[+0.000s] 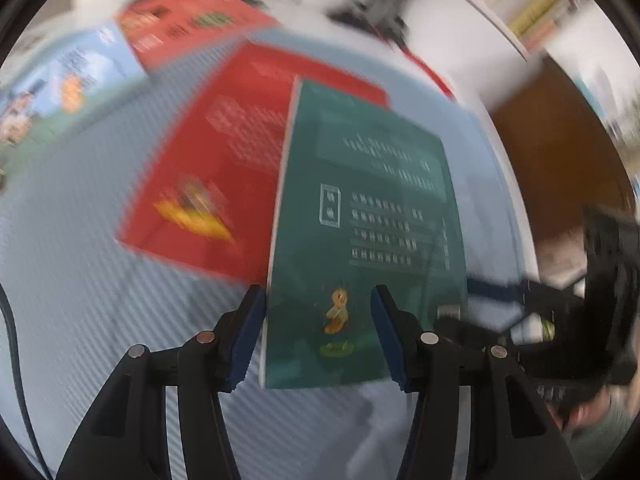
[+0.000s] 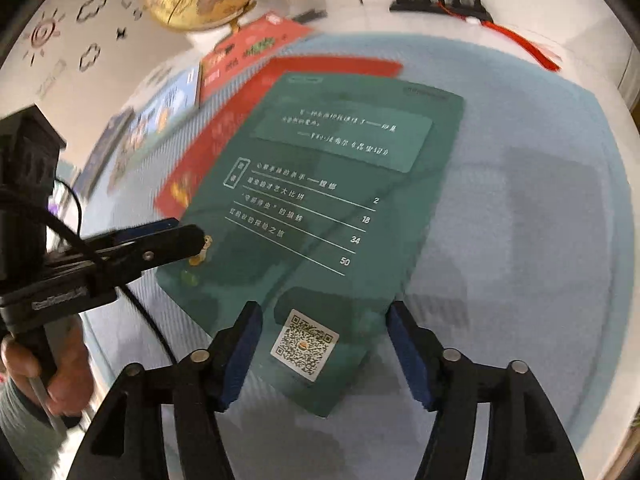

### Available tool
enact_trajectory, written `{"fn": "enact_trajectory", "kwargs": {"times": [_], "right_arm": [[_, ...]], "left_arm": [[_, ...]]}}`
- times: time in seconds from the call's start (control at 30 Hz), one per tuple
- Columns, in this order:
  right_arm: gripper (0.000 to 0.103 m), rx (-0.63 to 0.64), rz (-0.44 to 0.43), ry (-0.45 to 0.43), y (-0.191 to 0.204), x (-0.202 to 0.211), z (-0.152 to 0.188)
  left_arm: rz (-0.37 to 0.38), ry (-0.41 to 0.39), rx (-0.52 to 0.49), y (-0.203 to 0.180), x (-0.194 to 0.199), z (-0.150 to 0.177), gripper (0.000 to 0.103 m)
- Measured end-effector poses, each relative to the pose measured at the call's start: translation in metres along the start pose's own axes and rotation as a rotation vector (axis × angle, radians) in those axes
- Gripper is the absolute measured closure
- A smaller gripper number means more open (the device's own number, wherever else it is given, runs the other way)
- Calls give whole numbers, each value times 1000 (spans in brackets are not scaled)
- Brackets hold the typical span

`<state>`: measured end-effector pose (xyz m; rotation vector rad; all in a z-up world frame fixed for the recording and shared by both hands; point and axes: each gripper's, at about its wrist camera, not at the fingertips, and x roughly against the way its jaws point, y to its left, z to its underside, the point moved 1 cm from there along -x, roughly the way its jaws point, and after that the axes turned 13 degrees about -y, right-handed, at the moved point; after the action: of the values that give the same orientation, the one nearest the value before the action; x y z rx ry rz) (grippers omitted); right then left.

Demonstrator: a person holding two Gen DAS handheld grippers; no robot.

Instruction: Organize books

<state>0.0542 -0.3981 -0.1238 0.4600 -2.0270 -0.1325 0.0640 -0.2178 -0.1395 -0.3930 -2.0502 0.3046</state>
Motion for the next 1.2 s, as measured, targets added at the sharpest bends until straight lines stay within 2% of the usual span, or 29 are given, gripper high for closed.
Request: {"fn": "enact_trajectory", "kwargs": {"times": [0.13,0.17,0.27,0.37,0.43,0.57,0.63,0.67,0.7,0.8,0.87,0.97,1.0,1.1,1.2], "right_arm": [[39,-56,3,-45,-15,9,11],[37,-65,4,-69,-15,8,10],[20,-74,36,-102,-4,3,9],[21,-81,59,-106,1,4,9],[24,-134,-4,-124,-4,19,10],[25,-223,-181,-173,-7,56,5],[23,-252,-268,-195,-6,65,3],[19,-273,-306,-198,-8,63,2],[18,-295,-324,-190,-10,56,4],[20,-339,-299,-93,-17,18,16],[25,-322,-251,-81,-15,9,19],[36,-310,-273,-141,-10,34,13],[36,-286,-274,-162,-5,43,8],[36,-120,-246,-213,29,72,-9],[36,39,-254,-224,72,86,-19]], "left_arm": [[-25,-25,-27,-11,2,13,52],[-31,-25,-25,-12,1,13,52],[-15,-31,8,-13,0,12,52],[-38,-37,-4,-16,3,18,52],[-40,-33,-7,-15,6,23,52],[-4,-26,32,-10,11,28,52],[26,-25,70,-6,14,31,52],[44,-28,94,-3,15,33,52],[59,-28,110,-2,18,36,52],[148,-17,182,5,18,40,52],[169,-28,227,11,19,43,52],[187,-26,245,13,21,45,52],[184,-24,244,12,22,47,52],[154,-31,199,3,27,51,52],[116,-56,163,-2,38,52,52]]}}
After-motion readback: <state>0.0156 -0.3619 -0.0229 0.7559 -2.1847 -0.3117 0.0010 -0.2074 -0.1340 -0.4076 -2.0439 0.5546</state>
